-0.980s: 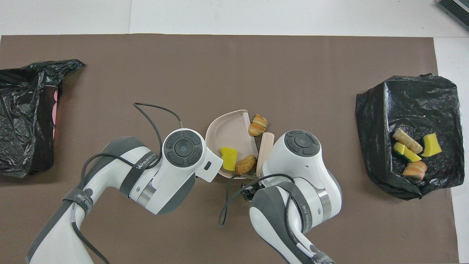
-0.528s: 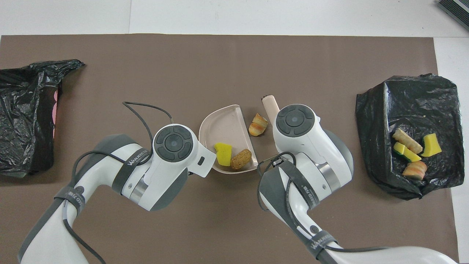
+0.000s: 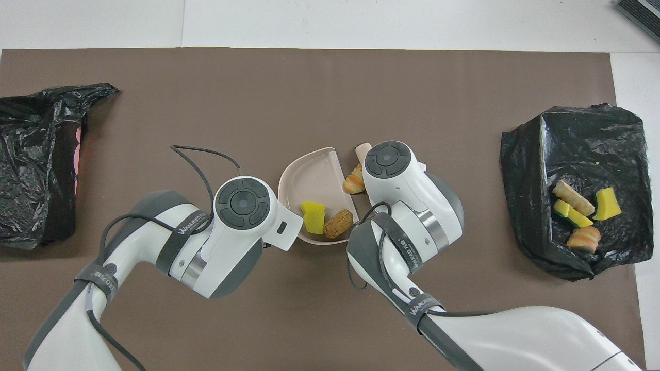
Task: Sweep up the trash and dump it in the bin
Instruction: 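Sweep more pieces into the dustpan with the brush in the right gripper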
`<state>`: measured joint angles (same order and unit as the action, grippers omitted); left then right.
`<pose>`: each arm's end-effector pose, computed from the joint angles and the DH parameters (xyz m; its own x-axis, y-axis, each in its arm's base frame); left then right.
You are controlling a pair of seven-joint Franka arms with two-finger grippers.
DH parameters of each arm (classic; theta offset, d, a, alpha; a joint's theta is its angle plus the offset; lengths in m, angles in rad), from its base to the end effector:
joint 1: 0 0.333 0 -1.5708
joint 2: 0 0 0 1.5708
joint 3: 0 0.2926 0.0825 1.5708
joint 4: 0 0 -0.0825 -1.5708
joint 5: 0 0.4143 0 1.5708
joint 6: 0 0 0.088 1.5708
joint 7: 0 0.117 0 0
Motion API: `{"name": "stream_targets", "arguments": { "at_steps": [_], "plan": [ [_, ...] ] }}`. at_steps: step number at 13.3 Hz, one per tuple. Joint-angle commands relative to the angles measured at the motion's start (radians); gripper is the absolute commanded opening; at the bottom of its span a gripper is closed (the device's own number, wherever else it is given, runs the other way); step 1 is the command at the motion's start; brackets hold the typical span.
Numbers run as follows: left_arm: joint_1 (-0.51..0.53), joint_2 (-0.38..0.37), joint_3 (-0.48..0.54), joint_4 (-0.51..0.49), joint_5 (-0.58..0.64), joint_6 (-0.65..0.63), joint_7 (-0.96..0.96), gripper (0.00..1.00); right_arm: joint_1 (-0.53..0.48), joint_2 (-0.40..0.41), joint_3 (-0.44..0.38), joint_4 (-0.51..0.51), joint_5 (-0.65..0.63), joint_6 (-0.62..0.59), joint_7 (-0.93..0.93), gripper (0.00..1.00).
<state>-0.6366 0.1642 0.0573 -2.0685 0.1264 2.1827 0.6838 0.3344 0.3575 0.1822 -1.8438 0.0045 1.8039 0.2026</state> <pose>0.4960 -0.3178 0.2979 0.2311 -0.9666 -0.1106 -0.9726 -0.2268 -0.0502 0.5219 0.2944 0.2621 0.8779 0.2822 -0.3870 0.3104 -0.9505 0.0110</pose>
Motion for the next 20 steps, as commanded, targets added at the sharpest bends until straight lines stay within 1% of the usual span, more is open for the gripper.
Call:
{"name": "stream_targets", "arguments": {
  "at_steps": [1,3,4,6,8,9,11,12,13,14,15,16,17,20],
  "plan": [
    [0.005,-0.046,-0.001,-0.067,0.002,0.008,-0.006,0.0,0.003,-0.014,0.005,0.004,0.22,-0.037,-0.02,0.0],
    [0.006,-0.045,-0.001,-0.067,0.002,0.009,0.006,0.0,0.002,-0.015,0.003,0.023,0.235,-0.06,-0.011,0.0],
    [0.006,-0.045,-0.001,-0.065,0.002,0.009,0.013,0.0,0.003,-0.029,0.002,0.023,0.239,-0.066,0.012,0.0],
    [0.024,-0.038,-0.001,-0.055,0.004,0.008,0.071,0.0,0.002,-0.076,0.003,0.023,0.235,-0.095,0.15,0.0],
    [0.032,-0.041,0.006,-0.045,0.002,0.003,0.166,0.0,-0.006,-0.138,0.003,0.023,0.244,-0.167,0.207,0.0],
    [0.067,-0.051,0.006,-0.044,0.004,-0.003,0.196,0.0,-0.014,-0.164,0.003,0.021,0.247,-0.217,0.213,0.0],
    [0.118,-0.097,0.006,-0.044,0.002,-0.04,0.276,0.0,-0.002,-0.219,0.003,-0.008,0.244,-0.306,0.263,0.0],
    [0.153,-0.121,0.006,-0.044,0.002,-0.046,0.337,0.0,0.021,-0.257,0.005,-0.062,0.244,-0.308,0.317,0.0],
    [0.199,-0.141,0.006,-0.044,0.002,-0.055,0.393,0.0,0.078,-0.308,0.005,-0.14,0.25,-0.249,0.368,0.0],
    [0.249,-0.155,0.004,-0.041,0.002,-0.061,0.443,0.0,0.13,-0.357,0.005,-0.223,0.253,-0.156,0.398,0.0],
    [0.286,-0.161,0.006,-0.023,0.002,-0.064,0.497,0.0,0.164,-0.406,0.005,-0.309,0.277,-0.074,0.415,0.0],
    [0.332,-0.167,0.006,-0.003,0.002,-0.072,0.543,0.0,0.181,-0.445,0.005,-0.368,0.313,-0.025,0.406,0.0],
    [0.384,-0.169,0.006,0.022,0.002,-0.087,0.592,0.0,0.195,-0.459,0.005,-0.396,0.322,-0.018,0.408,0.0],
    [0.52,-0.164,0.006,0.086,-0.001,-0.118,0.771,0.0,0.261,-0.465,0.005,-0.458,0.35,0.026,0.44,0.0]
  ]
}}
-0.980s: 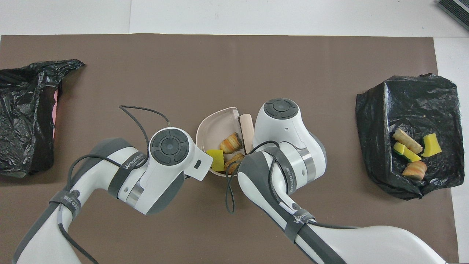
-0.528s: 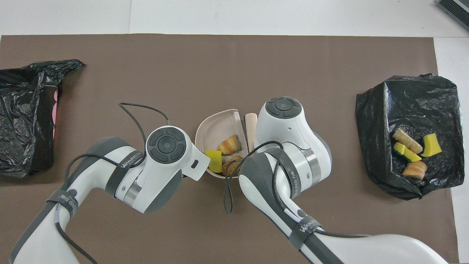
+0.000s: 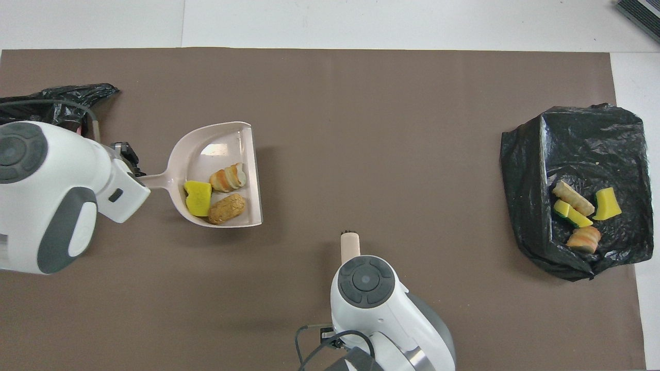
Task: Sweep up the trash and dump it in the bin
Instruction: 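Carry the dustpan to the black bag with the left gripper while the right gripper withdraws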
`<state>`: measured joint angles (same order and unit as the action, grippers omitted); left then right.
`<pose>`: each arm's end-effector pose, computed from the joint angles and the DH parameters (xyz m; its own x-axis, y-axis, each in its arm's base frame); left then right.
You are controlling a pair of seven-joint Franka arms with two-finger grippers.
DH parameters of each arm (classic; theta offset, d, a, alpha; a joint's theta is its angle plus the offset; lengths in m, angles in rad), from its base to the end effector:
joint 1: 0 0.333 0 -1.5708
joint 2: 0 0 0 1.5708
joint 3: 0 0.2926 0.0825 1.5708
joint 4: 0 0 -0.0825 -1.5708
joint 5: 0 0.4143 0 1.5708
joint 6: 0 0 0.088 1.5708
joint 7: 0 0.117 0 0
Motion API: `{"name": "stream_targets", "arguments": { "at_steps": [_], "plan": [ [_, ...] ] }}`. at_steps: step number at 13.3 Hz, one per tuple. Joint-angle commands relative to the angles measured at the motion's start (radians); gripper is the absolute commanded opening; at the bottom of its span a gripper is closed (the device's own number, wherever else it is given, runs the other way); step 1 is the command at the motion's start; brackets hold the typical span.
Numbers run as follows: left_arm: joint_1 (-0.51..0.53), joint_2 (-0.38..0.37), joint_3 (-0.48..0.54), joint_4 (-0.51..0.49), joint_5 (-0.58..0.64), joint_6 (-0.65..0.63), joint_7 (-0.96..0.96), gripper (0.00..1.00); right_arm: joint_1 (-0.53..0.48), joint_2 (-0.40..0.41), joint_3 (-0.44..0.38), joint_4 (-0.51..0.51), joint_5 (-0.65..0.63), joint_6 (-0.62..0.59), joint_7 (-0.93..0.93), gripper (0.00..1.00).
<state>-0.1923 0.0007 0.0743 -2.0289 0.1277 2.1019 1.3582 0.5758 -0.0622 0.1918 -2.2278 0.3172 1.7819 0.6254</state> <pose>0.5839 -0.0620 0.4061 0.0381 -0.9945 -0.0972 -0.9954 -0.0292 -0.0911 0.3349 0.3644 0.3280 0.8904 0.0047 -0.4552 0.0177 -0.9996 0.0242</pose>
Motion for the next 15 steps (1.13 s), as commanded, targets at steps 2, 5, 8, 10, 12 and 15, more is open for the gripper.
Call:
{"name": "stream_targets", "arguments": {
  "at_steps": [2,5,8,10,12,15],
  "plan": [
    [0.176,0.01,-0.008,0.094,-0.078,-0.065,0.209,0.0,0.025,-0.053,-0.003,-0.114,0.046,0.079,0.033,0.0],
    [0.338,0.06,-0.008,0.191,-0.122,-0.112,0.342,0.0,0.08,-0.035,-0.005,-0.167,0.1,0.203,0.077,0.0],
    [0.489,0.136,-0.008,0.341,-0.12,-0.167,0.415,0.0,0.09,-0.028,-0.005,-0.173,0.1,0.211,0.079,0.0],
    [0.56,0.212,-0.008,0.456,-0.119,-0.193,0.456,0.0,0.095,-0.004,-0.005,-0.179,0.1,0.215,0.08,0.0],
    [0.628,0.255,-0.019,0.498,-0.129,-0.223,0.479,0.0,0.093,-0.001,-0.005,-0.179,0.1,0.214,0.07,0.33],
    [0.688,0.324,-0.011,0.625,-0.106,-0.223,0.56,0.0,0.095,0.008,-0.005,-0.17,0.1,0.218,0.073,0.74]
  ]
}}
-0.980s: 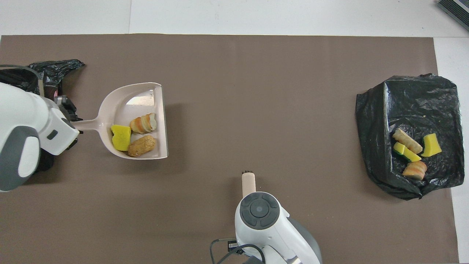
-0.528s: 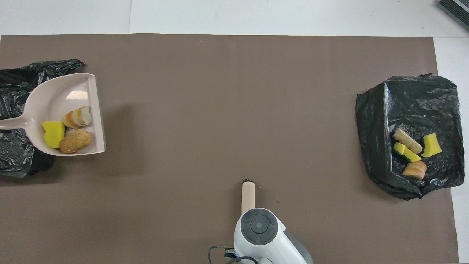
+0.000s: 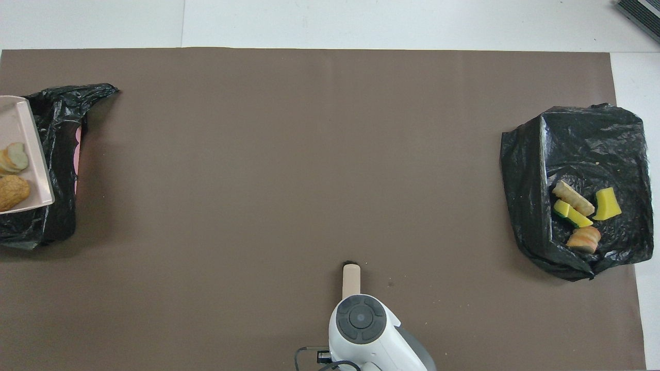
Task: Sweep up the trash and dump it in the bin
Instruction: 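Tip the dustpan into the black bag with the left gripper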
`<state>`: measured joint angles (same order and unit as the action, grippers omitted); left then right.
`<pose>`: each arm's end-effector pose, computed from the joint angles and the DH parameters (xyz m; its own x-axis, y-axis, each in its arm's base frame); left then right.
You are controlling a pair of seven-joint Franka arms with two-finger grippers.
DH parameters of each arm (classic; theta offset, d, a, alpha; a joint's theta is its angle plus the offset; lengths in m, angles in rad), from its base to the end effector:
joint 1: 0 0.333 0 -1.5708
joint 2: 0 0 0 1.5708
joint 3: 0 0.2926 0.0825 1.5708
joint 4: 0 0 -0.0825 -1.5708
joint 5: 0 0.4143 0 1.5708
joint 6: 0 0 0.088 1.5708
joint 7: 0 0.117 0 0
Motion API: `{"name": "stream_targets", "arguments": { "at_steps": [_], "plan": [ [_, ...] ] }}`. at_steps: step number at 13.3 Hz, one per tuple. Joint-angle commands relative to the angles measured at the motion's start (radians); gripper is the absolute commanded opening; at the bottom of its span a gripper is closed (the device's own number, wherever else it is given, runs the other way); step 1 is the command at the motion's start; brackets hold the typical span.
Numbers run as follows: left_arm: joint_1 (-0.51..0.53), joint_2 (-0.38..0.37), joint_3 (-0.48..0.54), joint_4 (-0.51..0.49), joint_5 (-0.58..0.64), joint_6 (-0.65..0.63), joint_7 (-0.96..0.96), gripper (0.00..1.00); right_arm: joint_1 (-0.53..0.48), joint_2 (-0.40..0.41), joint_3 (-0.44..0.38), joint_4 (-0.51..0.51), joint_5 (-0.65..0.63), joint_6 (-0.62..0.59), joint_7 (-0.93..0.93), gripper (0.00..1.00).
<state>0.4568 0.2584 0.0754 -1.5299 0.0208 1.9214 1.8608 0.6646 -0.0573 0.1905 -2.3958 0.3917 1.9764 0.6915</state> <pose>0.5870 0.3423 0.4822 0.2341 -0.9692 -0.0760 -0.9675 -0.2246 -0.1163 0.2852 0.3690 0.2641 0.8870 -0.0628 -0.4575 -0.0524 -0.9980 0.0355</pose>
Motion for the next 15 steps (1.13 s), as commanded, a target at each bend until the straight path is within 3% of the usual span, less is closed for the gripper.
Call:
{"name": "stream_targets", "arguments": {
  "at_steps": [1,4,8,12,15],
  "plan": [
    [0.048,0.082,-0.014,0.148,0.03,-0.029,0.079,0.0,0.006,0.013,-0.003,0.016,0.016,0.022,0.005,1.0],
    [0.028,0.084,-0.022,0.133,0.299,0.056,0.107,0.0,-0.016,0.045,-0.012,0.101,-0.084,0.025,0.008,1.0],
    [-0.001,0.07,-0.02,0.061,0.477,0.129,0.062,0.0,-0.195,0.034,-0.014,0.237,-0.244,0.016,-0.032,1.0],
    [-0.046,0.07,-0.019,0.062,0.663,0.153,0.003,0.0,-0.376,0.068,-0.008,0.392,-0.427,0.007,-0.056,1.0],
    [-0.073,0.058,-0.019,0.054,0.787,0.151,-0.087,0.0,-0.434,0.074,-0.014,0.46,-0.467,0.005,-0.136,1.0]
  ]
}}
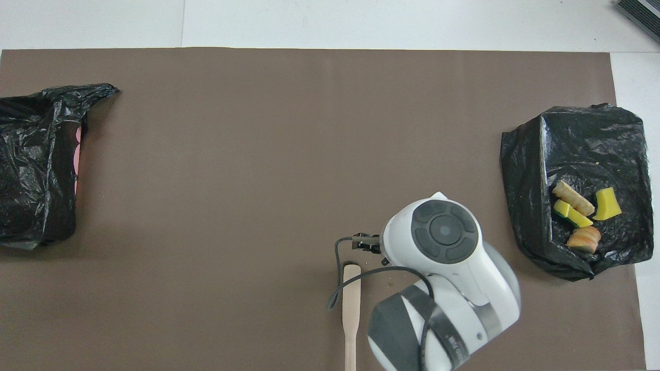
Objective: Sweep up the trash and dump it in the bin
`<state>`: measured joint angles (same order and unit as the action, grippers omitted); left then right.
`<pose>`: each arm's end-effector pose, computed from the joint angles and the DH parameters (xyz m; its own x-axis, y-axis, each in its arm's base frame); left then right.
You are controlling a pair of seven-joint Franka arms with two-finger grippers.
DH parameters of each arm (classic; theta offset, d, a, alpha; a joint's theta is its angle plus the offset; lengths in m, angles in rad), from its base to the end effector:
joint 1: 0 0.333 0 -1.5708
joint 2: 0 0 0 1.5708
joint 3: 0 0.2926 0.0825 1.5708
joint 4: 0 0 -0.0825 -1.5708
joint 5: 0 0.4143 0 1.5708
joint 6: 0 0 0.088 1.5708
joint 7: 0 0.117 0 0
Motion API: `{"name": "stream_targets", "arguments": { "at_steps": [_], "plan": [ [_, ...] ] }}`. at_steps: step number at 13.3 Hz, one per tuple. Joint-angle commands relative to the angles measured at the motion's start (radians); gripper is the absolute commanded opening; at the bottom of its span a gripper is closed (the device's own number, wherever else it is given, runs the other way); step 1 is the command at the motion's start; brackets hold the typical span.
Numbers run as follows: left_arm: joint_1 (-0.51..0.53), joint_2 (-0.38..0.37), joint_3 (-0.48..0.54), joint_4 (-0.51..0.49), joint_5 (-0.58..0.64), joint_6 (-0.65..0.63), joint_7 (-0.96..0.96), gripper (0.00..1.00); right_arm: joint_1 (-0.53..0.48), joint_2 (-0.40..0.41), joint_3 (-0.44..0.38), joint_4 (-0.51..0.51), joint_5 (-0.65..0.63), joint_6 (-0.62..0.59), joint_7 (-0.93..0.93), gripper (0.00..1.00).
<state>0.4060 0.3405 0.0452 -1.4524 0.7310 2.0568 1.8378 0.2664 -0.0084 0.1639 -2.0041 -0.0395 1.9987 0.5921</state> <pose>0.6288 0.3461 0.4968 -0.0795 -0.7327 -0.6759 -0.9966 0.0715 0.0397 0.5281 0.2395 0.4139 0.9892 -0.1446 0.0230 -0.1452 -0.9890 0.0295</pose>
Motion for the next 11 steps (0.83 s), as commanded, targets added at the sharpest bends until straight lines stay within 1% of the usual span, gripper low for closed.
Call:
{"name": "stream_targets", "arguments": {
  "at_steps": [1,2,4,5,8,10,11],
  "plan": [
    [-0.035,-0.029,0.012,-0.023,0.12,0.017,-0.09,0.0,-0.067,0.024,0.013,0.097,-0.037,-0.026,-0.04,1.0],
    [-0.039,-0.031,0.012,-0.022,0.157,0.016,-0.095,0.0,-0.088,0.021,0.014,0.128,-0.037,-0.05,-0.04,1.0],
    [-0.05,-0.055,0.012,-0.026,0.183,0.007,-0.095,0.0,-0.119,0.015,0.011,0.204,-0.037,-0.118,-0.052,1.0],
    [-0.064,-0.066,0.013,-0.031,0.223,0.003,-0.095,0.0,-0.139,0.007,0.011,0.228,-0.036,-0.139,-0.052,1.0],
    [-0.101,-0.09,0.012,-0.034,0.338,0.0,-0.095,0.0,-0.193,-0.03,0.009,0.252,-0.028,-0.149,-0.052,1.0],
    [-0.13,-0.118,0.012,-0.083,0.422,0.002,-0.153,0.0,-0.22,-0.041,0.009,0.257,-0.019,-0.152,-0.054,1.0],
    [-0.15,-0.144,0.013,-0.135,0.459,-0.001,-0.213,0.0,-0.229,-0.044,0.008,0.271,-0.023,-0.161,-0.055,1.0]
  ]
}}
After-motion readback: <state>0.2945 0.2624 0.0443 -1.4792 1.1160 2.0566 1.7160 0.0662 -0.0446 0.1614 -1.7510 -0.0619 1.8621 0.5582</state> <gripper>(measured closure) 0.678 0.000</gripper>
